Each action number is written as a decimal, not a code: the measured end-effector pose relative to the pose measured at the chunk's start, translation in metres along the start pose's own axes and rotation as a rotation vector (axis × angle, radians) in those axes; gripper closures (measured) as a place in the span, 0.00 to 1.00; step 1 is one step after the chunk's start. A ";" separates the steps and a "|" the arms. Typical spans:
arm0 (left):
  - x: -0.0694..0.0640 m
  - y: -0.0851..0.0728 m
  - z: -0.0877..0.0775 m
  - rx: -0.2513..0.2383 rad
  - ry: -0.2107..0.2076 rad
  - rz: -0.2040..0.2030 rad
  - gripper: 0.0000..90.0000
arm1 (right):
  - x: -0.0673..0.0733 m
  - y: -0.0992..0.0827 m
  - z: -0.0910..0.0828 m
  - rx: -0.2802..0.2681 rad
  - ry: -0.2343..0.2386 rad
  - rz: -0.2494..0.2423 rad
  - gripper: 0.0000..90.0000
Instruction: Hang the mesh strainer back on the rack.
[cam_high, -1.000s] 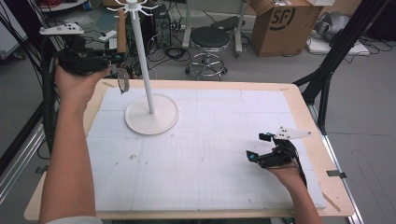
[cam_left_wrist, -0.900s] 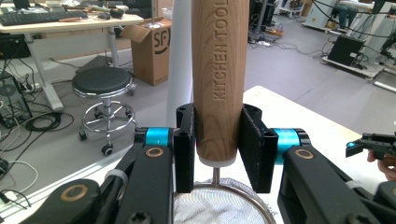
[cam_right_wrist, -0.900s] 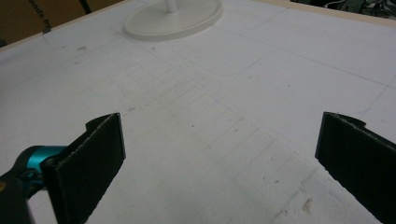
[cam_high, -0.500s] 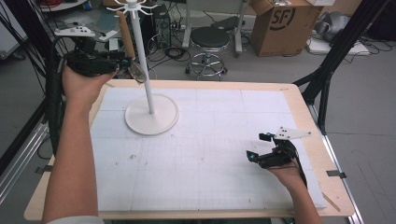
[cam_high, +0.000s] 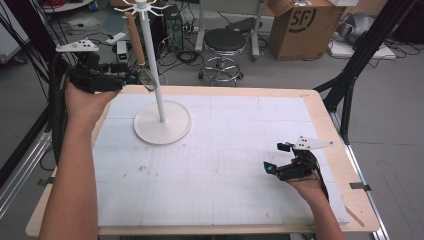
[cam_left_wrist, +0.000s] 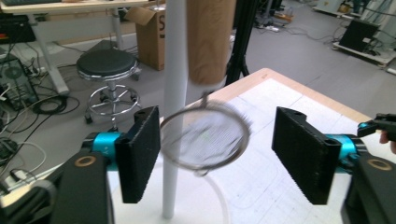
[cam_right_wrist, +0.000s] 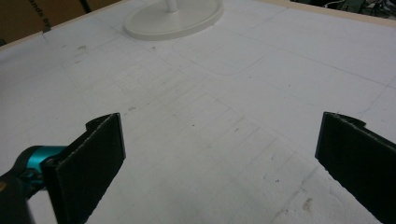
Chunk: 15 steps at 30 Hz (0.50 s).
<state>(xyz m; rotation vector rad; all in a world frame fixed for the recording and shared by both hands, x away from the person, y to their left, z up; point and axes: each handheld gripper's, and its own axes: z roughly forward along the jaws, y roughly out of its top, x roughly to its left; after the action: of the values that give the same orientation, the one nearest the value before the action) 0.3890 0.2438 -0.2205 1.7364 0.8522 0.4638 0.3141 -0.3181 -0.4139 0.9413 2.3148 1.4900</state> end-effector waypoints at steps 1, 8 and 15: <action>-0.001 -0.002 -0.002 -0.014 0.004 -0.016 0.33 | 0.000 0.000 0.000 0.000 0.000 0.005 0.01; -0.007 -0.012 -0.010 -0.030 -0.021 -0.019 0.27 | 0.000 0.000 -0.003 -0.013 -0.004 0.007 0.01; -0.020 -0.025 -0.014 -0.017 -0.025 0.007 0.18 | 0.001 0.000 -0.003 -0.009 -0.003 0.007 0.01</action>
<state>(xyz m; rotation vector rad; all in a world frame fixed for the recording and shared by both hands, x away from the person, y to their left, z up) 0.3586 0.2423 -0.2372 1.7264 0.8228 0.4518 0.3124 -0.3198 -0.4121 0.9496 2.3035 1.4993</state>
